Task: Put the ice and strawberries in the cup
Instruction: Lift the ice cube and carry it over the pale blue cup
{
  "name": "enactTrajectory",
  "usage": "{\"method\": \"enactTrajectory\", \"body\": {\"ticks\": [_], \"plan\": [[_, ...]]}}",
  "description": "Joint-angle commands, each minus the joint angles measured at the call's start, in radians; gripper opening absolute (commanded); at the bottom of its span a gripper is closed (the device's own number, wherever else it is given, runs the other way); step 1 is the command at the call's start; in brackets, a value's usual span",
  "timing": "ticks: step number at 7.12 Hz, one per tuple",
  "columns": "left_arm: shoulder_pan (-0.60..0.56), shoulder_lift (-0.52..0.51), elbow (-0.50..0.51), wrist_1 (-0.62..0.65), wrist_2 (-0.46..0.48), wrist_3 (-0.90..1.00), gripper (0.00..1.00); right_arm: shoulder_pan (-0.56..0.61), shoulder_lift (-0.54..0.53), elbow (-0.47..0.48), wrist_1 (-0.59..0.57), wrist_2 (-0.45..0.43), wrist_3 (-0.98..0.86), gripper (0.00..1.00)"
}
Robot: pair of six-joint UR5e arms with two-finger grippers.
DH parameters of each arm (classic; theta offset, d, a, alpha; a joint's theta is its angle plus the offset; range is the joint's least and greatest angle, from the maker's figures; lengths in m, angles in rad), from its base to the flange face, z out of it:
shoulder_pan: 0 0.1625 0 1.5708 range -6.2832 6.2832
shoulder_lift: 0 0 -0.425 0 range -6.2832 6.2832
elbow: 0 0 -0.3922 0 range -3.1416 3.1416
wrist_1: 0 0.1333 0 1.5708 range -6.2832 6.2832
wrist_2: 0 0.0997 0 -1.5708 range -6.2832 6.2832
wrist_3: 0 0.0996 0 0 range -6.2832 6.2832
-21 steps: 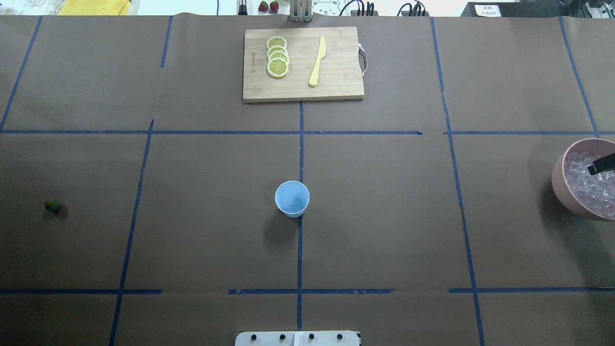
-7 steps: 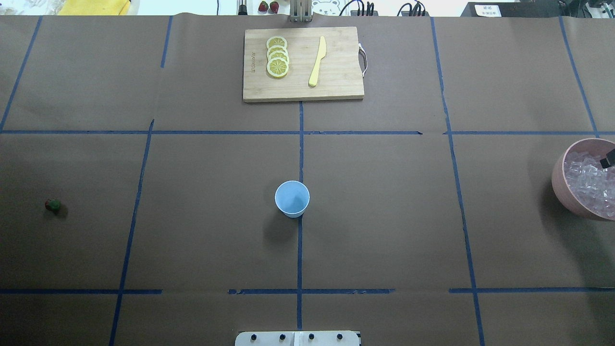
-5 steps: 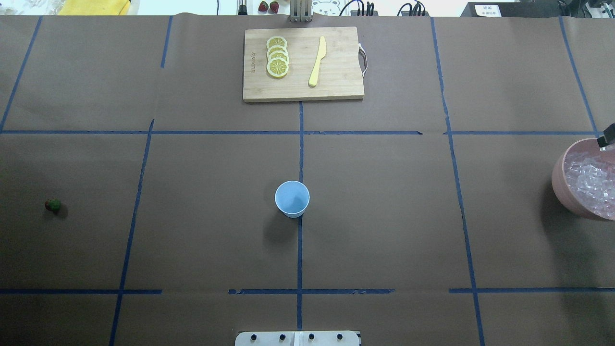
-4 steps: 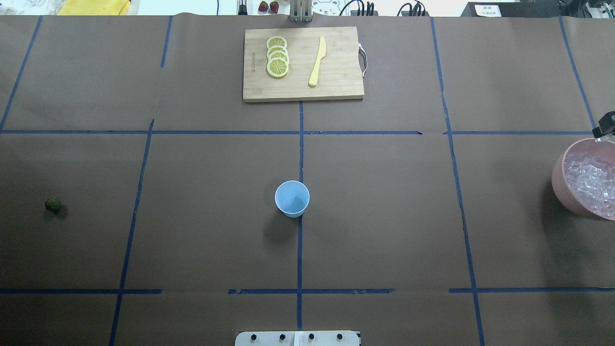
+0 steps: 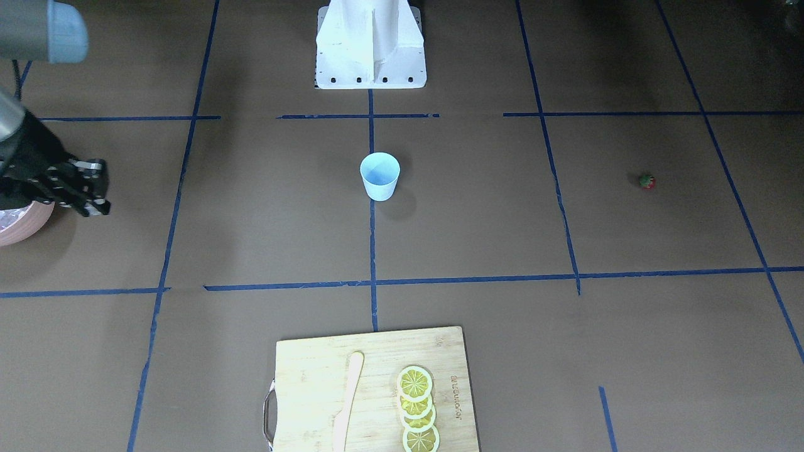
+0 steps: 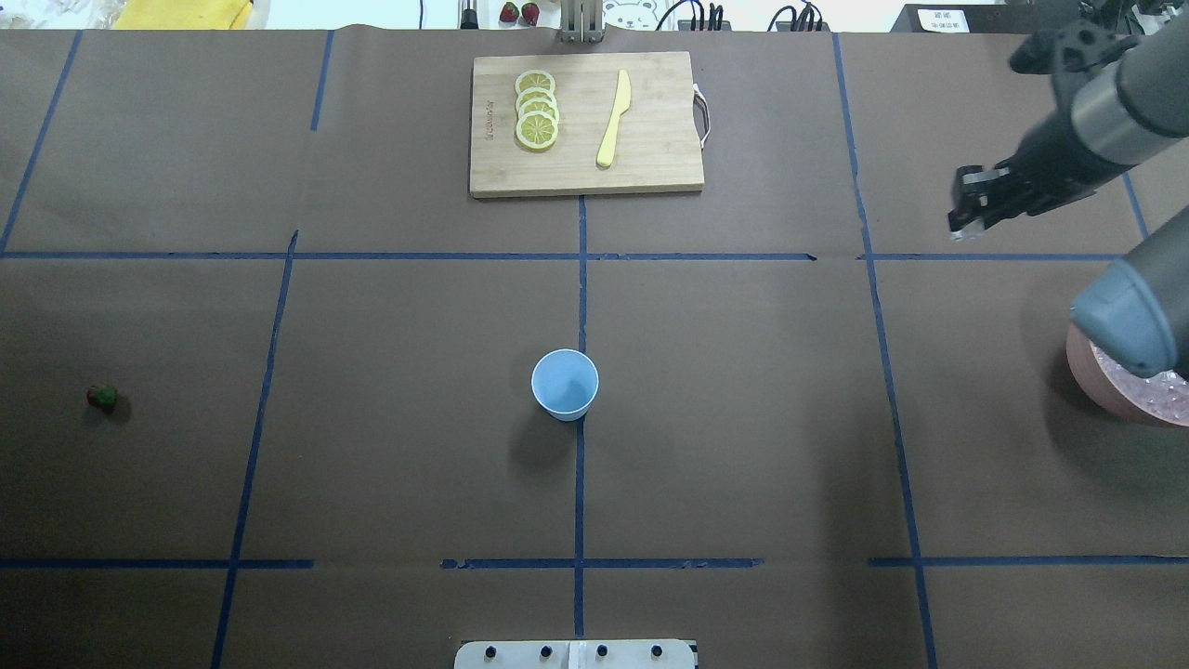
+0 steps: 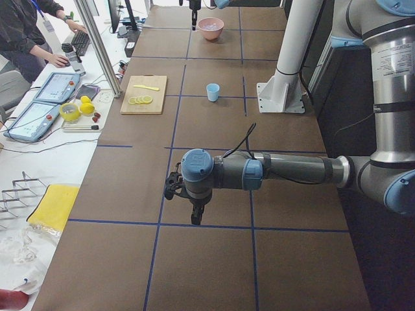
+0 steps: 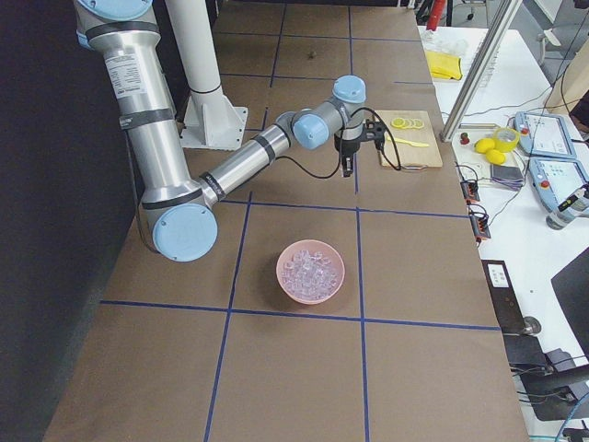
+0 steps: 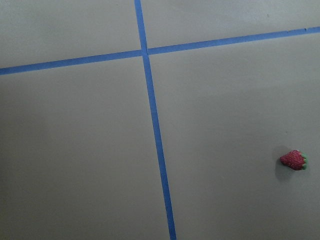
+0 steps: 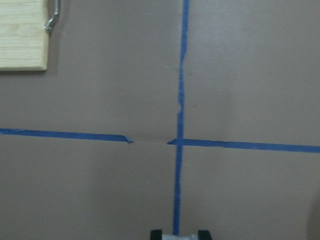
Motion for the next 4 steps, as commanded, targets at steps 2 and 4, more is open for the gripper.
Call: {"method": "enactTrajectory", "body": {"ticks": [2,4], "plan": [[0.000,0.000,-0.005,0.000,0.000,0.000,1.00,-0.273,0.211,-0.019,-0.004,-0.178,0.339,0.03],[0.000,0.000,-0.003,0.002,0.000,0.000,1.00,-0.400,0.401,-0.055,-0.187,-0.308,0.463,0.03]]}}
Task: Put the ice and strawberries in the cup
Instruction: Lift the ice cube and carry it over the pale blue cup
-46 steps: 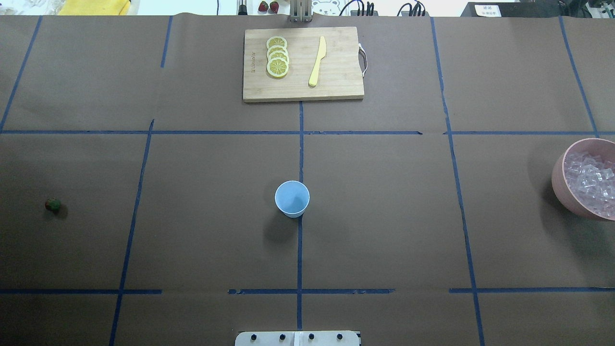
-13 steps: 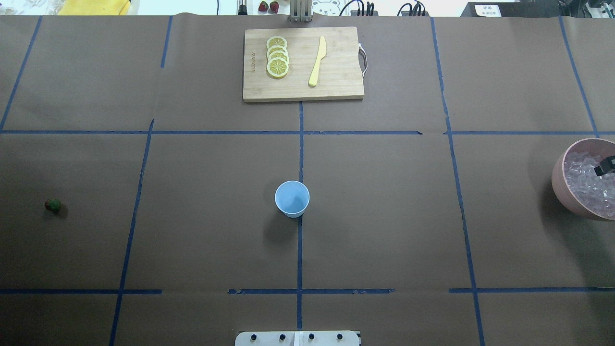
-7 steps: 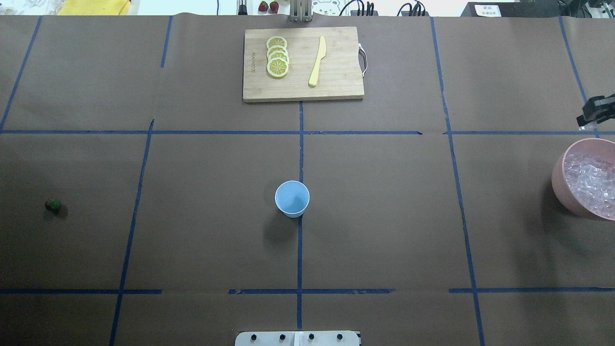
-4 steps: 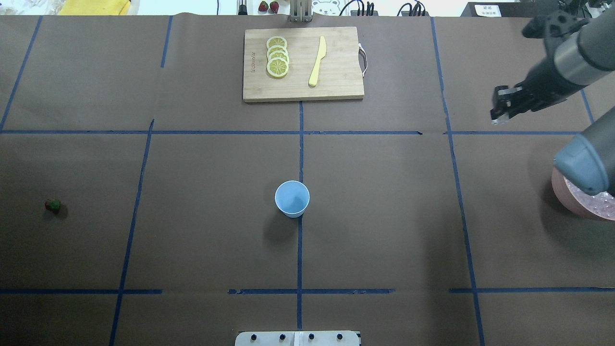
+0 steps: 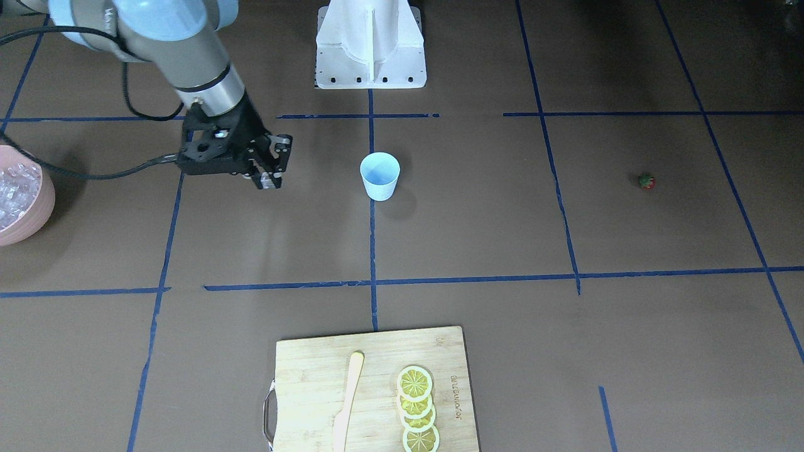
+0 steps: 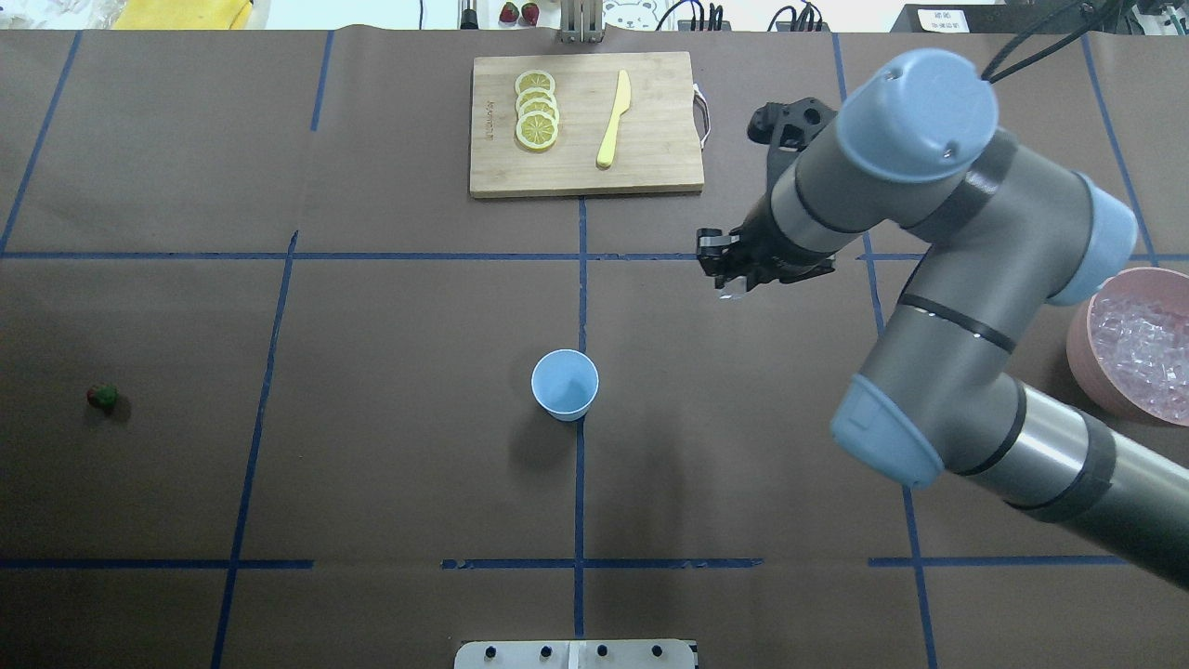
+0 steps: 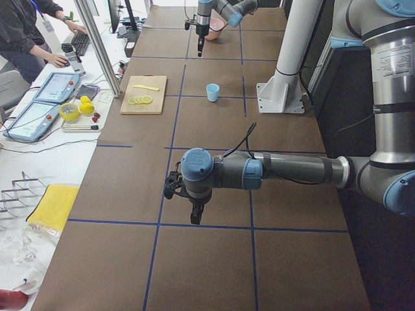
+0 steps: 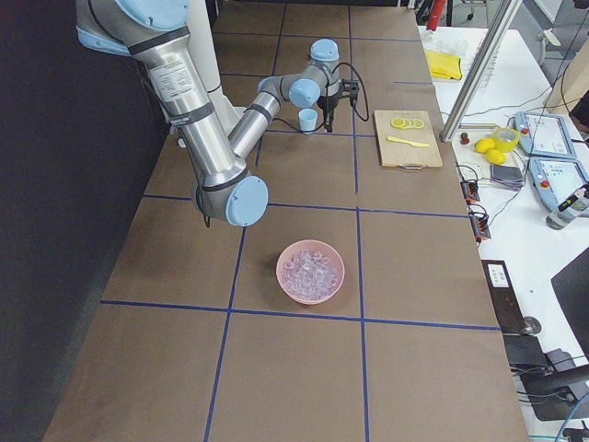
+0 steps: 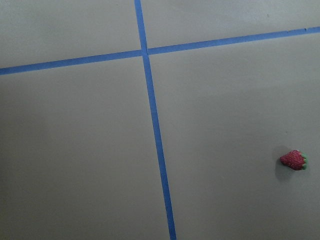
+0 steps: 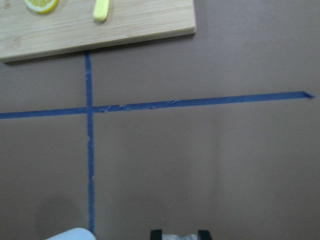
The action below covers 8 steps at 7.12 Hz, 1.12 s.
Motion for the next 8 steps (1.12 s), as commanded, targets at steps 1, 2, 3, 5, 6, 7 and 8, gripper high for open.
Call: {"method": "enactTrajectory", "body": {"ticks": [1,2,3,5,6,7,8], "plan": [[0.000,0.000,0.002,0.001,0.000,0.000,1.00,-0.134,0.196,-0.076,-0.164,-0.130,0.116,0.03],[0.000,0.000,0.002,0.001,0.000,0.000,1.00,-0.180,0.244,-0.137,-0.164,-0.165,0.155,0.03],[0.000,0.000,0.002,0.001,0.000,0.000,1.00,-0.214,0.284,-0.197,-0.164,-0.205,0.176,0.03],[0.000,0.000,0.001,0.001,0.000,0.000,1.00,-0.243,0.289,-0.221,-0.163,-0.222,0.189,0.04],[0.000,0.000,0.001,0.001,0.000,0.000,1.00,-0.246,0.285,-0.222,-0.161,-0.230,0.187,0.08],[0.000,0.000,0.001,0.001,0.000,0.000,1.00,-0.246,0.283,-0.227,-0.154,-0.227,0.183,0.57],[0.000,0.000,0.002,0.001,0.000,0.000,1.00,-0.257,0.285,-0.225,-0.153,-0.232,0.181,0.99]]}}
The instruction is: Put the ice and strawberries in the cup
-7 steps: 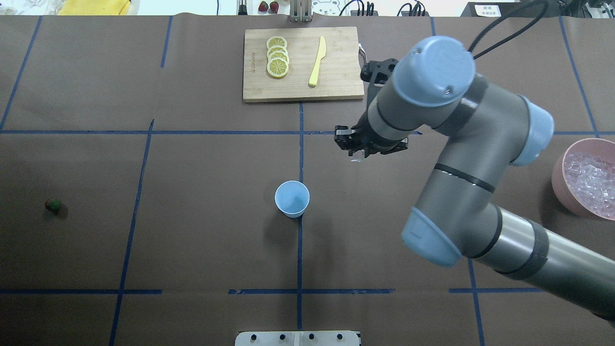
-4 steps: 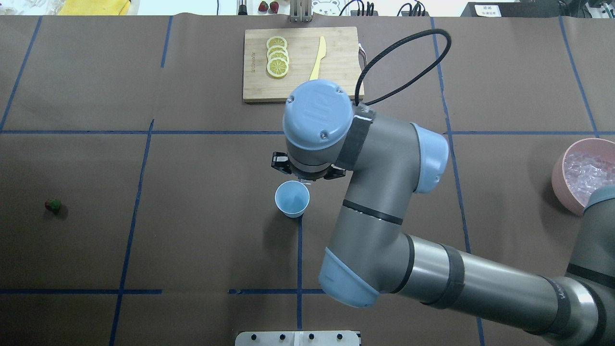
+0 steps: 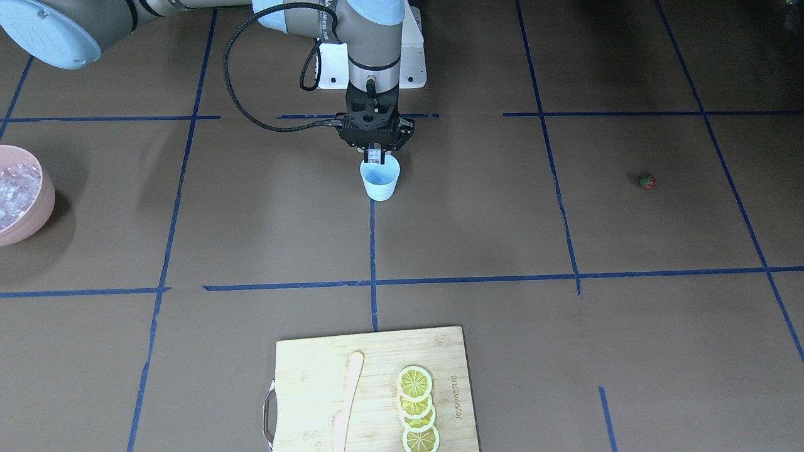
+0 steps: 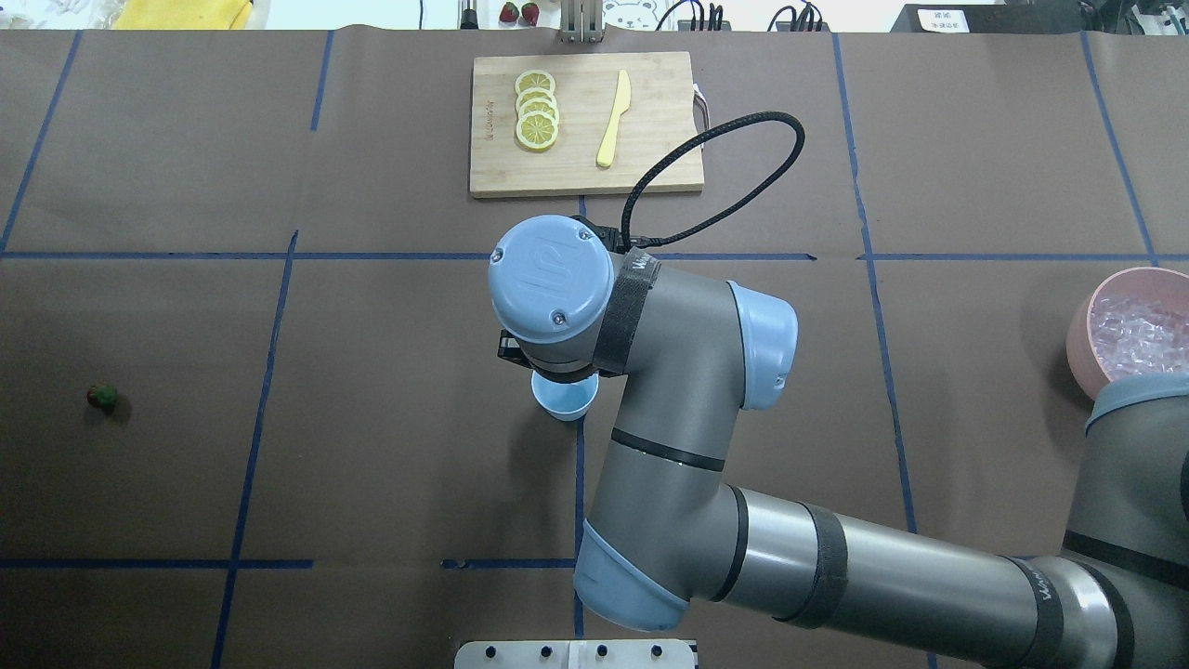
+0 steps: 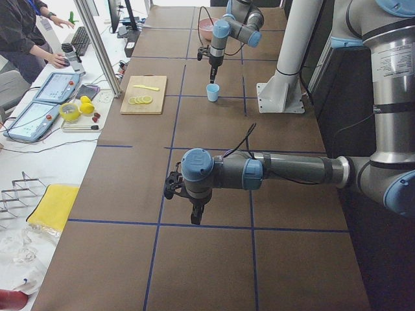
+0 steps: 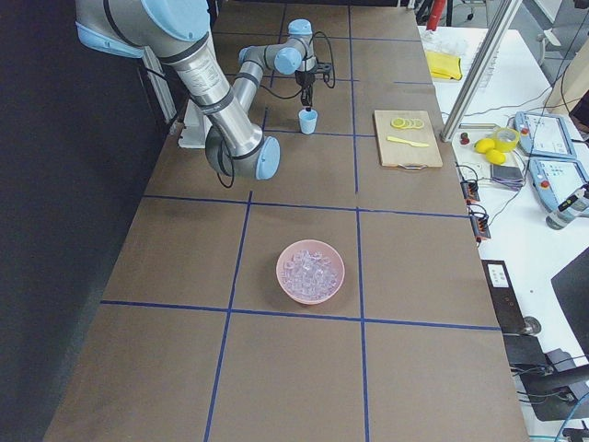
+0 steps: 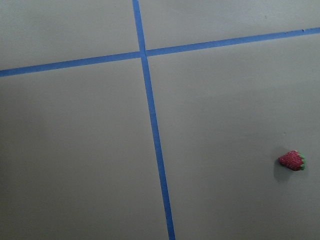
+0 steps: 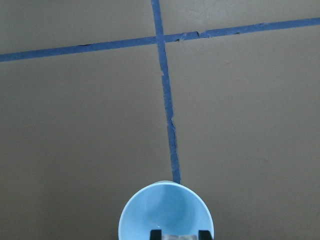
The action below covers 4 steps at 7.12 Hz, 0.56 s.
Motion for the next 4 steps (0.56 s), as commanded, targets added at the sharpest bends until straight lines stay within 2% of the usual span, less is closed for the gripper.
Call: {"method": "enactTrajectory", "body": {"ticks": [1,4], "plan": [[0.002,0.000,0.001,0.000,0.000,0.000,1.00,-0.009,-0.001,-0.003,0.004,-0.004,-0.006,1.00],[0.000,0.000,0.001,0.000,0.000,0.000,1.00,0.008,-0.001,0.007,0.012,-0.001,-0.012,1.00]]}}
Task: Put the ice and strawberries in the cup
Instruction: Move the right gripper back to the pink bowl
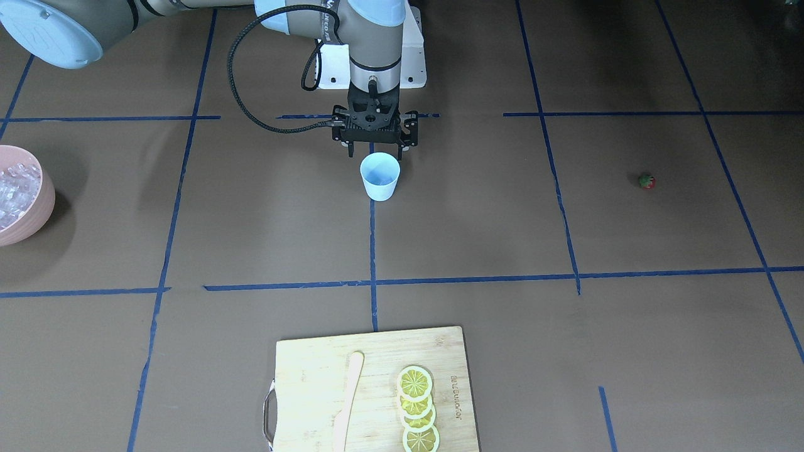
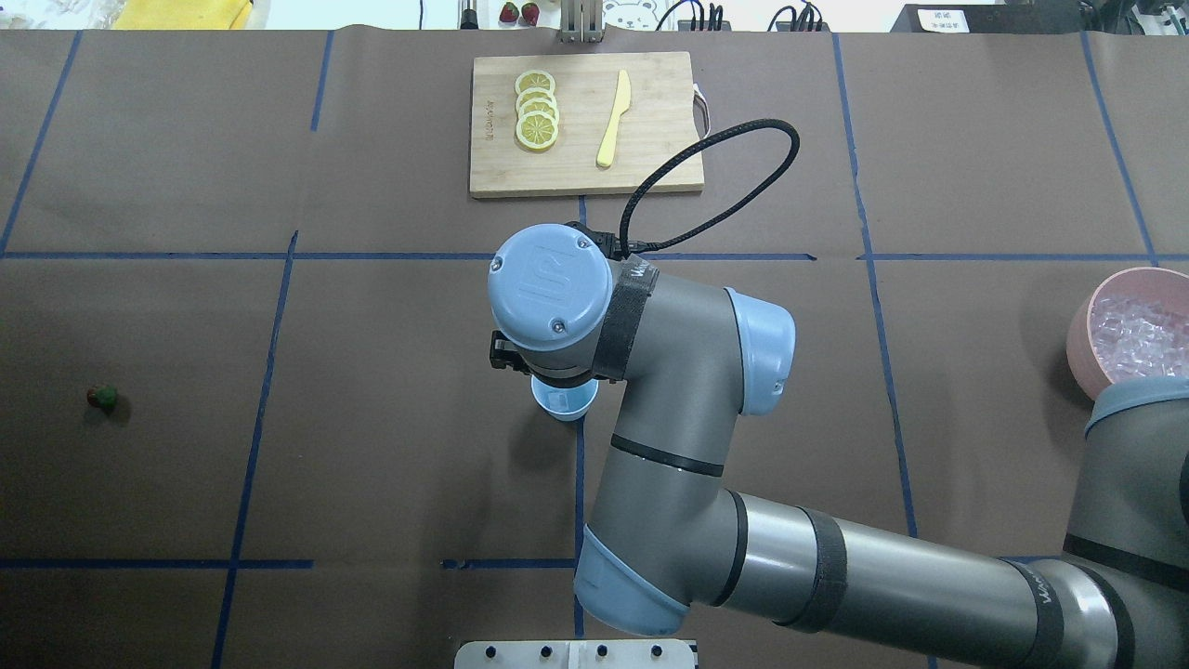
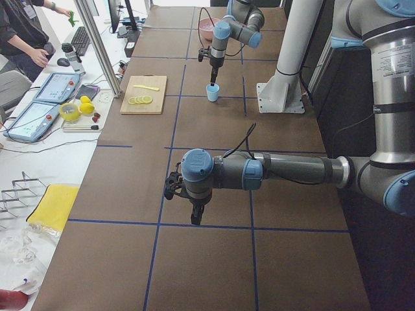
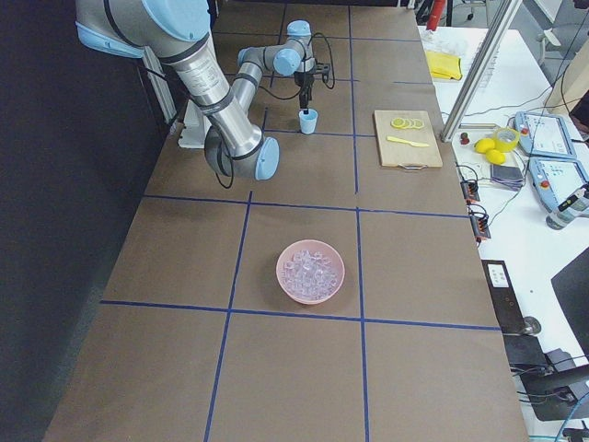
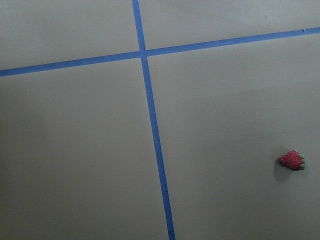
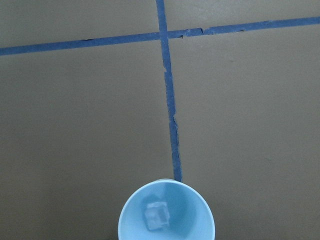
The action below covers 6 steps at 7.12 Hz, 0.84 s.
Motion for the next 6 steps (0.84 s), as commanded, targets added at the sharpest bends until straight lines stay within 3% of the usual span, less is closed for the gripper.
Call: {"method": "enactTrajectory", "body": {"ticks": [1,2,4,6], "plan": [[0.000,0.000,-0.001,0.000,-0.001,0.000,1.00,0.039,0.000,0.024,0.005,0.007,-0.001,1.00],[0.000,0.000,0.001,0.000,0.001,0.000,1.00,0.092,-0.051,0.084,0.020,0.048,-0.025,1.00],[0.000,0.000,-0.001,-0.002,0.001,0.000,1.00,0.202,-0.269,0.241,0.127,0.128,-0.207,1.00],[0.000,0.000,-0.001,-0.002,-0.001,0.000,1.00,0.340,-0.474,0.332,0.127,0.254,-0.484,1.00]]}}
